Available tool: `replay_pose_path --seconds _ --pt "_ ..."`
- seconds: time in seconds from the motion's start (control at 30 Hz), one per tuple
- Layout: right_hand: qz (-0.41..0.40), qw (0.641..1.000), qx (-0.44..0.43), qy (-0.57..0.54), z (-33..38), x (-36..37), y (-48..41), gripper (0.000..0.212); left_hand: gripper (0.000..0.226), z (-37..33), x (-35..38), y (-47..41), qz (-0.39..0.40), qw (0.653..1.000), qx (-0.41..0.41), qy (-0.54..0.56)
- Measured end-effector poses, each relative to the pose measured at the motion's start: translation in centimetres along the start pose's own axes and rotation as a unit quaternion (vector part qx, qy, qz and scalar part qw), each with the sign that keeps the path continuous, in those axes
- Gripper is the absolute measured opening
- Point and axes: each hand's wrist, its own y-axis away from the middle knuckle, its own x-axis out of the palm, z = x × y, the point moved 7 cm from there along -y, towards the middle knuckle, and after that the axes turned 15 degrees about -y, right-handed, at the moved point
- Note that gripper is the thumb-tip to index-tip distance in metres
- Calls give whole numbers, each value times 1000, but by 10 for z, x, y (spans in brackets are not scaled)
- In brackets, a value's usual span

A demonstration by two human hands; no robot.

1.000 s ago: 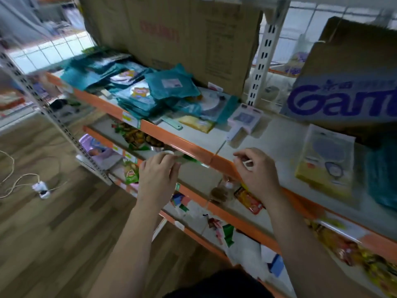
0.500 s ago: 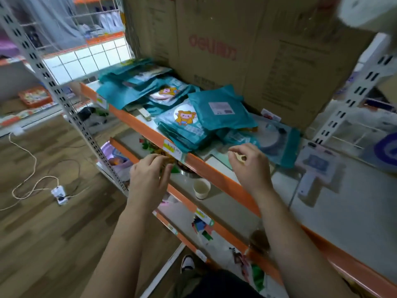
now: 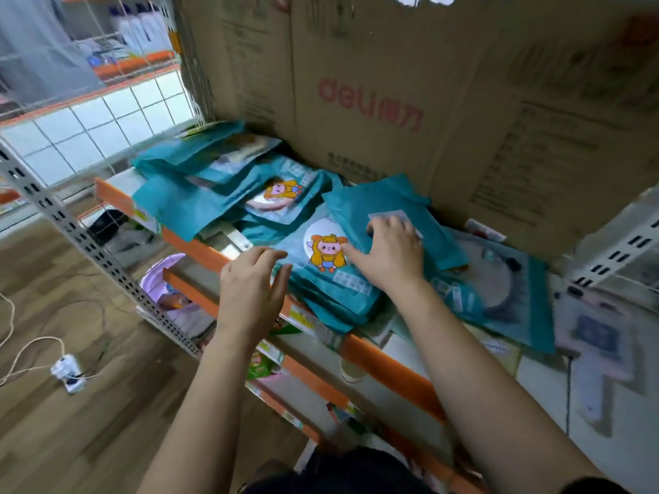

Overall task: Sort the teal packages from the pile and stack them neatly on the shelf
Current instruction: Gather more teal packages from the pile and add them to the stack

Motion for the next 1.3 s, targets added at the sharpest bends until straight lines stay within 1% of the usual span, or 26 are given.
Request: replay_pose_path --seconds 0.07,0.1,0.3,0.43,0.53,0.63,0.7,0.8,0.9,1.0,1.07,1.17,1.23,1.3 --pt "-14 1000 19 16 0 4 -5 71 28 1 6 -17 6 1000 21 9" --pt "-25 999 24 18 1 4 -7 70 28 1 8 -27 6 999 34 14" --pt "-122 992 23 2 3 3 -5 39 26 0 22 -79 12 992 120 38" --pt "-161 986 46 -6 8 7 -1 30 22 2 27 -104 14 983 175 56" --pt "-177 983 50 16 15 5 1 27 22 5 28 -116 13 978 199 69" --pt "-191 980 43 29 21 -5 3 23 23 5 31 -119 22 972 220 82" --pt "-228 973 23 25 30 -20 7 18 24 3 34 -121 32 969 229 88" --pt "-297 955 -9 11 39 -48 17 20 26 -2 42 -123 57 964 240 95" --pt "-356 934 -5 -20 36 -78 26 22 26 -9 45 -124 63 960 255 100" --pt "-420 904 8 -78 24 -106 38 21 27 -14 46 -125 62 960 252 101" --pt "-452 880 29 -142 13 -119 44 22 29 -13 50 -126 68 963 243 96" --pt "-488 842 87 -213 -12 -130 54 23 36 -6 58 -130 93 972 200 80" --pt "-490 816 136 -276 -34 -126 60 20 38 -3 64 -131 105 976 181 61" --pt "-472 786 182 -356 -56 -114 66 14 39 -3 69 -132 113 978 168 39"
